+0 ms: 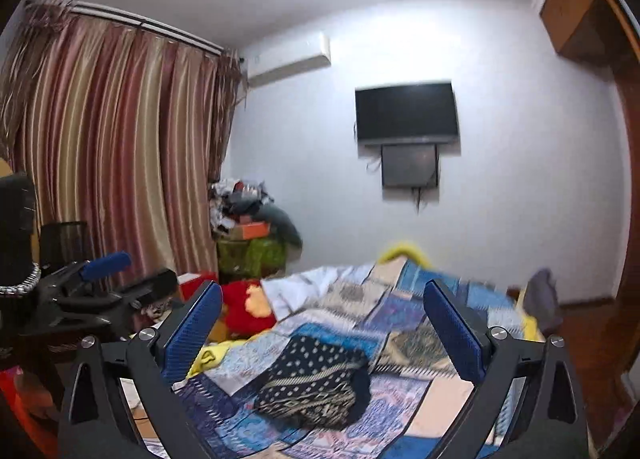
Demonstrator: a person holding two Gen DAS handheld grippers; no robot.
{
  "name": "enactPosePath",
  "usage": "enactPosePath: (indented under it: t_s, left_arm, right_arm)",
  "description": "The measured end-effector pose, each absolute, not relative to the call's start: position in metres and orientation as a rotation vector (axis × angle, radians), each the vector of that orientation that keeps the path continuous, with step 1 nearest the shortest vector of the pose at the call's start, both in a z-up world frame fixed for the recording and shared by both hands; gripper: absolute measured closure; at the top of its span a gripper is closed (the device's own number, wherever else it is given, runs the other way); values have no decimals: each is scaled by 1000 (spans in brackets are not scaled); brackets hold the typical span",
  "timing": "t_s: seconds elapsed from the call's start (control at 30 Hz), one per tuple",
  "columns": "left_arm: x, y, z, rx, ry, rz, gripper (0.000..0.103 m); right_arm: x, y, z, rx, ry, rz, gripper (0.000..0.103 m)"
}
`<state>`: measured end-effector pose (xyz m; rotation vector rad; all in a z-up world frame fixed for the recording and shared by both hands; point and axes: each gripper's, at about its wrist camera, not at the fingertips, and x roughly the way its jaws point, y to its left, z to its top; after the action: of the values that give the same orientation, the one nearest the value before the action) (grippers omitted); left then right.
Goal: Fold large clothes
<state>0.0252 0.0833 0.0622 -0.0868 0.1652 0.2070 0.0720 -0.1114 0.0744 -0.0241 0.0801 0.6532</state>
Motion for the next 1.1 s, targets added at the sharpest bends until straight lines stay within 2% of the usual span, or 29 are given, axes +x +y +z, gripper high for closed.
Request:
enactPosePath:
  t_s: [1.1]
  left_arm:
    - [24,77,57,-84,171,207,0]
  right_arm:
    - [80,-113,69,-6,165,624,0]
